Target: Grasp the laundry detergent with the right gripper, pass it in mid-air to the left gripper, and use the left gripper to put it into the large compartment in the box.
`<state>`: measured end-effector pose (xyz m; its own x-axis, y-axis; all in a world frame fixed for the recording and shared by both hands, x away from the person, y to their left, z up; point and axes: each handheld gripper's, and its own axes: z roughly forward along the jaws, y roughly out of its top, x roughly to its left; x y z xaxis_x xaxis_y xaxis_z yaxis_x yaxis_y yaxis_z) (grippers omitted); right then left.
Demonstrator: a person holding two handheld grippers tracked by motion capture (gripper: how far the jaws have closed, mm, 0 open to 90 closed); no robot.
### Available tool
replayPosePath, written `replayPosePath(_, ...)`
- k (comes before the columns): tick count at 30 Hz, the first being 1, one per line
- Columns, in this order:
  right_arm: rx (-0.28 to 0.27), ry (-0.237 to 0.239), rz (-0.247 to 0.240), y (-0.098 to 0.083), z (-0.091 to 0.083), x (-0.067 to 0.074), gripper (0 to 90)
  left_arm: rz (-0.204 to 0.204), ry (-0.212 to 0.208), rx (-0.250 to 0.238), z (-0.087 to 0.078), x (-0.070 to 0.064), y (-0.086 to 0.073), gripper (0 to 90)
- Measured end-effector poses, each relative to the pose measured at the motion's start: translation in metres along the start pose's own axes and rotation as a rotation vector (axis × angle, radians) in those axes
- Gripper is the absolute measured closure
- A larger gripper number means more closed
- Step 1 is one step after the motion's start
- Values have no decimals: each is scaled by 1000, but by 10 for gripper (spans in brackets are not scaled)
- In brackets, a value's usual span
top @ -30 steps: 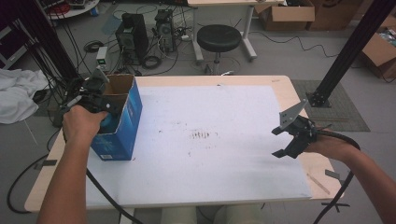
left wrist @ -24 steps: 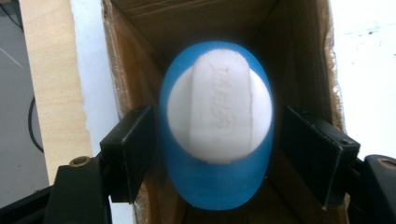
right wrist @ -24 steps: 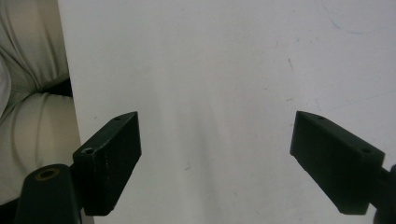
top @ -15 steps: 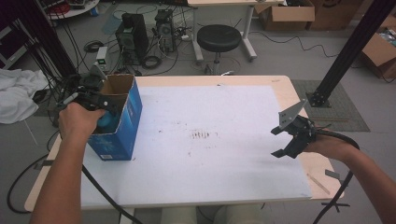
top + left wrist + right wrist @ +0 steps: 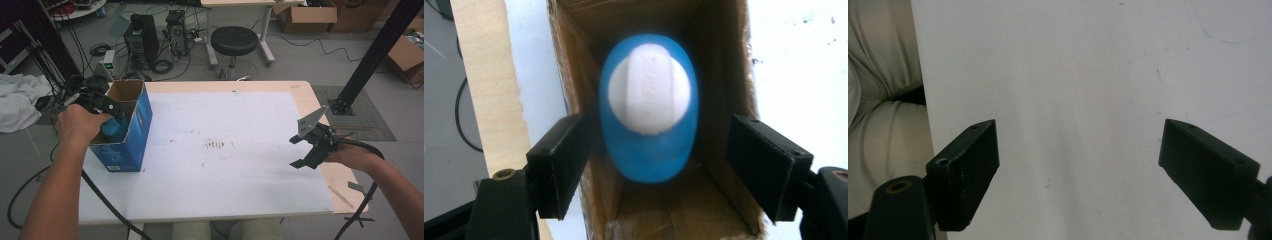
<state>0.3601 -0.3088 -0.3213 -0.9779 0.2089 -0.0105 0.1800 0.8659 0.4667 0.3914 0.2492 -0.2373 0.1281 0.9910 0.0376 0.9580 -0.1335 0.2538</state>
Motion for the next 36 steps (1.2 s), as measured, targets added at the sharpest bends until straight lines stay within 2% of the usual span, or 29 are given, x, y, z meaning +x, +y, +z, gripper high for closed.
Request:
replayPosePath(8, 0, 1, 2, 0, 0, 1, 161, 19, 7, 14, -18, -7, 1, 254)
replayPosePath(16, -4, 2, -7, 3, 0, 1, 161, 64, 11, 5, -27, -25, 2, 244)
replayPosePath(18, -2, 4, -3, 3, 0, 2, 161, 77, 14, 3, -28, -30, 3, 230)
replayPosePath(21, -4, 4, -7, 3, 0, 2, 161, 97, -7, -7, -30, -37, 4, 221)
replayPosePath(28, -4, 2, -2, 0, 0, 3, 161, 154, -5, -17, -33, -55, 6, 204)
replayPosePath(36, -7, -2, -2, 1, -2, 5, 161, 238, -20, -26, -33, -82, 11, 199)
